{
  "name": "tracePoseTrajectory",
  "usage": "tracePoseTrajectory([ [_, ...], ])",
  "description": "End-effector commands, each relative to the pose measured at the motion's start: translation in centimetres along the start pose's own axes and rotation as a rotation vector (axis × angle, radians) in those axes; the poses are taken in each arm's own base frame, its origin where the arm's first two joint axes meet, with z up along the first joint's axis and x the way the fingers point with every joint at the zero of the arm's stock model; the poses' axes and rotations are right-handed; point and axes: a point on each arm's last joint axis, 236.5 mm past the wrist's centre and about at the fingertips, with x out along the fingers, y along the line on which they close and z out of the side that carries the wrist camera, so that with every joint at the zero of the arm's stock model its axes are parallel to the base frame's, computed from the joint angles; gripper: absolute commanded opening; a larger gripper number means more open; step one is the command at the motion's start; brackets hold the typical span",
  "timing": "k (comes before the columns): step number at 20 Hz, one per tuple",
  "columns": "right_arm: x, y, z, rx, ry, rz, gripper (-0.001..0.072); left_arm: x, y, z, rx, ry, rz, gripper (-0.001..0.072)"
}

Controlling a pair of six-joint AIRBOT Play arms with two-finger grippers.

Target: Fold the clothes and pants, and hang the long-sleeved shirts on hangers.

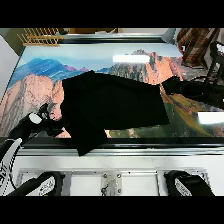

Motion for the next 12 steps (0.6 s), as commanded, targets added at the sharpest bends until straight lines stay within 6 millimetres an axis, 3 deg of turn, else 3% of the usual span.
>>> tracePoseTrajectory([
  [1, -0.1, 0.1, 0.0, 0.002, -0.001, 0.004, 0.0609, 1.7, -1.9, -1.0, 0.037, 0.065, 0.007, 0.0680],
  [2, 0.0, 0.1, 0.0, 0.002, 0.000, 0.004, 0.0609, 1.9, -2.7, -1.0, 0.056, 0.067, 0.004, 0.0674],
  [3, -0.1, 0.1, 0.0, 0.003, -0.001, 0.003, 0.0609, 1.8, -3.4, -0.8, 0.075, 0.056, 0.000, 0.0487],
  [4, -0.1, 0.1, 0.0, 0.003, 0.000, 0.003, 0.0610, 1.5, -4.2, -0.2, 0.090, 0.033, -0.011, 0.0239],
  [5, 0.0, 0.1, 0.0, 0.003, 0.000, 0.003, 0.0609, 1.2, -4.8, 0.4, 0.102, 0.009, -0.021, 0.0055],
  [6, -0.1, -0.2, -0.1, 0.005, 0.004, -0.004, 0.0610, 0.6, -5.3, 1.0, 0.107, -0.017, -0.033, 0.0011],
  [8, -0.3, -2.6, -1.3, 0.028, 0.060, -0.065, 0.0610, -0.6, -5.8, 1.4, 0.129, -0.051, -0.043, 0.0011],
  [10, -0.6, -7.2, -4.4, 0.122, 0.168, -0.160, 0.0611, -1.6, -5.4, 1.0, 0.159, -0.075, -0.032, 0.0011],
  [12, -0.6, -13.2, -9.0, 0.322, 0.264, -0.277, 0.0611, -2.3, -4.8, 0.1, 0.182, -0.084, -0.022, 0.0010],
])
